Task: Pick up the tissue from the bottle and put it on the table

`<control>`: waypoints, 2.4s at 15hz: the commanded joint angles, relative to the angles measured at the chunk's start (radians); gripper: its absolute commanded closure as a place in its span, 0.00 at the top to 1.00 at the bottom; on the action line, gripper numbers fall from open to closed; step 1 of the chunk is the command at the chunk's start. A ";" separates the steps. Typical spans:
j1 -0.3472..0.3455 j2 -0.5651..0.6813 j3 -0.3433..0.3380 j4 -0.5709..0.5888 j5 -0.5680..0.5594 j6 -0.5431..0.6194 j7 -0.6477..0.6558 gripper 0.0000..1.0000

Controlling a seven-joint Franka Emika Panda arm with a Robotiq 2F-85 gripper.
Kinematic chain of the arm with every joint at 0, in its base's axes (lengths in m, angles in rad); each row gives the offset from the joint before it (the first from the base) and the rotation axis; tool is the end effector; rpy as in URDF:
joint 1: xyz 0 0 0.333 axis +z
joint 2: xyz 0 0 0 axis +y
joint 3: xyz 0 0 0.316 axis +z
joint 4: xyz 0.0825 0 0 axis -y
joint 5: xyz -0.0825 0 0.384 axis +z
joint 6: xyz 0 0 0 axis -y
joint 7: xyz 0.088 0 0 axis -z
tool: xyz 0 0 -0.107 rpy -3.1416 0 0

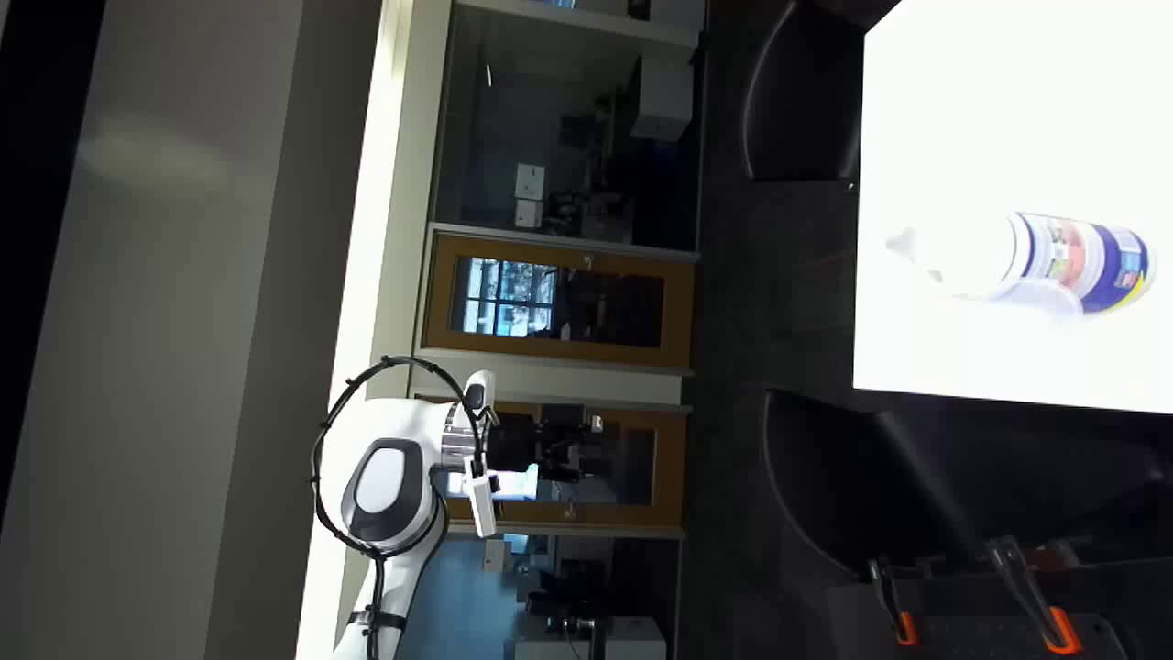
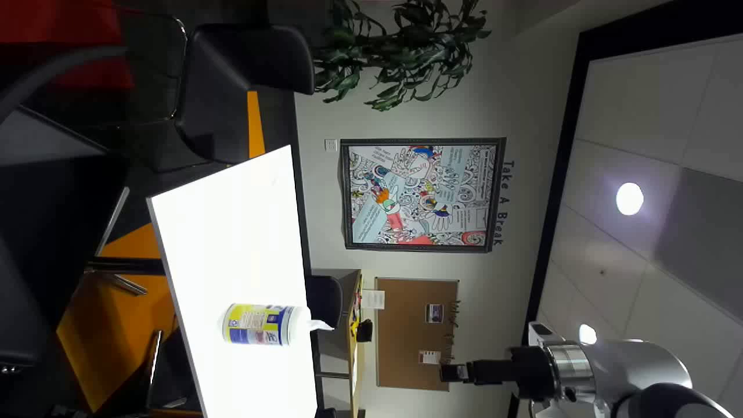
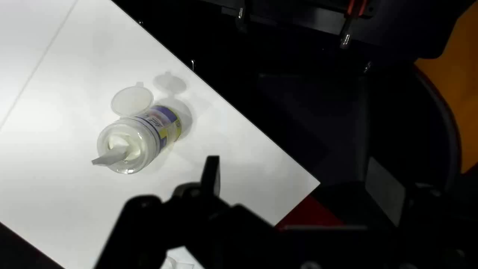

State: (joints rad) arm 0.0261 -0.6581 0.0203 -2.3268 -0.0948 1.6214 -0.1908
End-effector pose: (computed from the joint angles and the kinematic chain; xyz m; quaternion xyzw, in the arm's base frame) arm 0.3451 0.0078 0.5675 0.9911 0.1194 -0.0276 0.0515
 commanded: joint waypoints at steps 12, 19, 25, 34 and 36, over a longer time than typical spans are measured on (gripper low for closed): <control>-0.063 0.017 -0.065 0.007 -0.097 0.149 0.090 1.00; -0.133 0.101 -0.238 0.005 -0.052 0.293 0.027 1.00; -0.163 0.199 -0.357 -0.036 -0.010 0.490 -0.097 1.00; -0.193 0.297 -0.353 -0.052 -0.002 0.563 -0.093 1.00; -0.194 0.297 -0.353 -0.051 -0.002 0.563 -0.093 1.00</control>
State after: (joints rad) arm -0.1385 -0.3650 -0.3593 -2.3796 -0.1098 2.1854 -0.2738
